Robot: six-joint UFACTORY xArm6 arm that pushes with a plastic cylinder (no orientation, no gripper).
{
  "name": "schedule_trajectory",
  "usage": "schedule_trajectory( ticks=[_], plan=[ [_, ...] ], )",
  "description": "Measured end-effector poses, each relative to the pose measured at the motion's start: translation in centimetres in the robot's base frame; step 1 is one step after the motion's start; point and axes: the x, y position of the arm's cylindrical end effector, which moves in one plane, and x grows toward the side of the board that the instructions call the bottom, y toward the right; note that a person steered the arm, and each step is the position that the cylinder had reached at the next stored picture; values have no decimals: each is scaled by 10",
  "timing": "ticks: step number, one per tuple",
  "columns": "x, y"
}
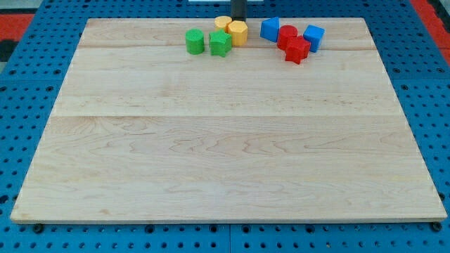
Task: Push the red star into the red circle
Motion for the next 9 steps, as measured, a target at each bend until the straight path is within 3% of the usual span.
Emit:
schedule_trajectory(
  ticks=[1, 3, 5, 6, 9],
  plan=[
    [0, 50],
    [23, 24],
    [-4, 43],
    [6, 100],
    [106, 74]
  ],
)
